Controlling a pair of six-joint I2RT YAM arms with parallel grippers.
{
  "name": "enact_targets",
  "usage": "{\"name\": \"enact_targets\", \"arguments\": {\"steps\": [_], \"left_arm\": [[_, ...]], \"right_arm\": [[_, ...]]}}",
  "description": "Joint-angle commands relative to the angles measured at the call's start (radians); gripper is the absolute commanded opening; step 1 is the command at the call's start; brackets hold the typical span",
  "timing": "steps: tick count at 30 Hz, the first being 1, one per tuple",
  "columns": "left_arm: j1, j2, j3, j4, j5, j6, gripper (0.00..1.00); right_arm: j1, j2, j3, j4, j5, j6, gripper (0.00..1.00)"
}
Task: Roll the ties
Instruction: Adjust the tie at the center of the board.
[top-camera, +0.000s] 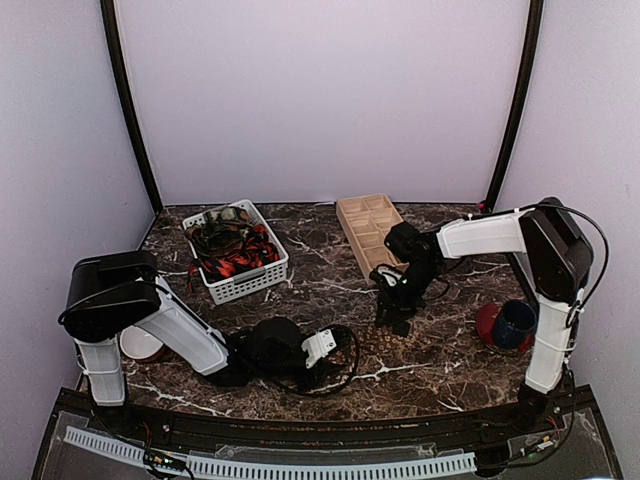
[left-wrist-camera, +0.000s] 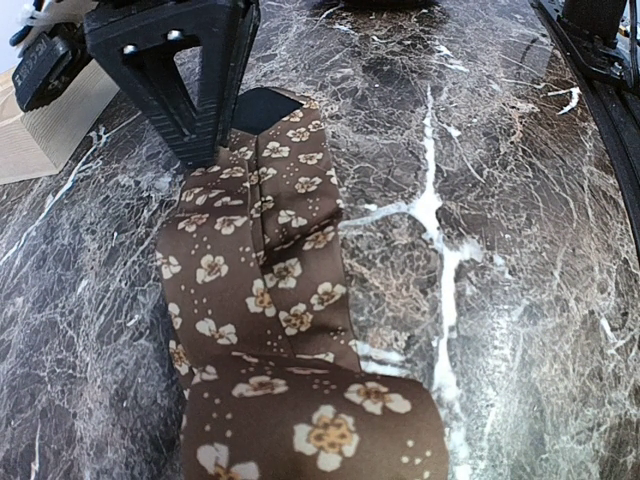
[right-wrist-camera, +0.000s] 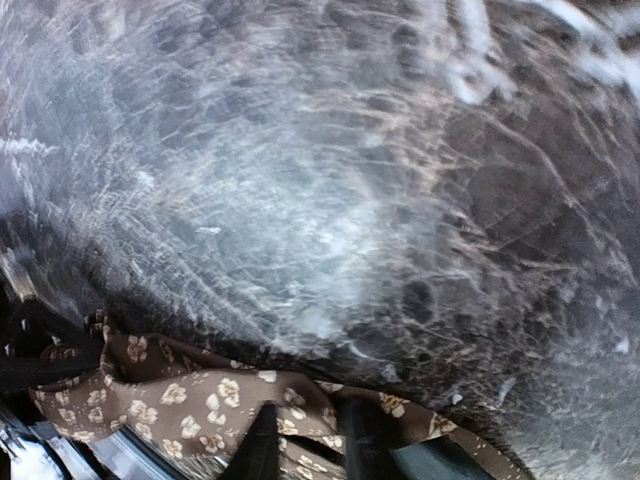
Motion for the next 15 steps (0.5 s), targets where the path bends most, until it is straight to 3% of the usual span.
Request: {"name": "enact_targets", "arguments": {"steps": [1,4,11,15], "left_arm": [[-0.004,0.003,-0.028,-0.114,0.004,0.007,0.24],[-0.004,0.003,-0.029,-0.115,0.003,0.005,0.24],[-0.004,0.000,-0.033,-0.117,0.000,0.005,0.24],[-0.003,-0.001,-0.035,-0.125,0.003,0.006,0.24]], "right_arm": [[0.009,0.017,0.029,-0.046,0.073,-0.014,0.10],[0.009,0.001,0.042,-0.067,0.087,-0.020,0.00],[0.004,-0.080,0.067,-0.129,0.100,-0.017,0.00],[-0.026,-0.133,0.003,-0.155,0.124,-0.012,0.00]]}}
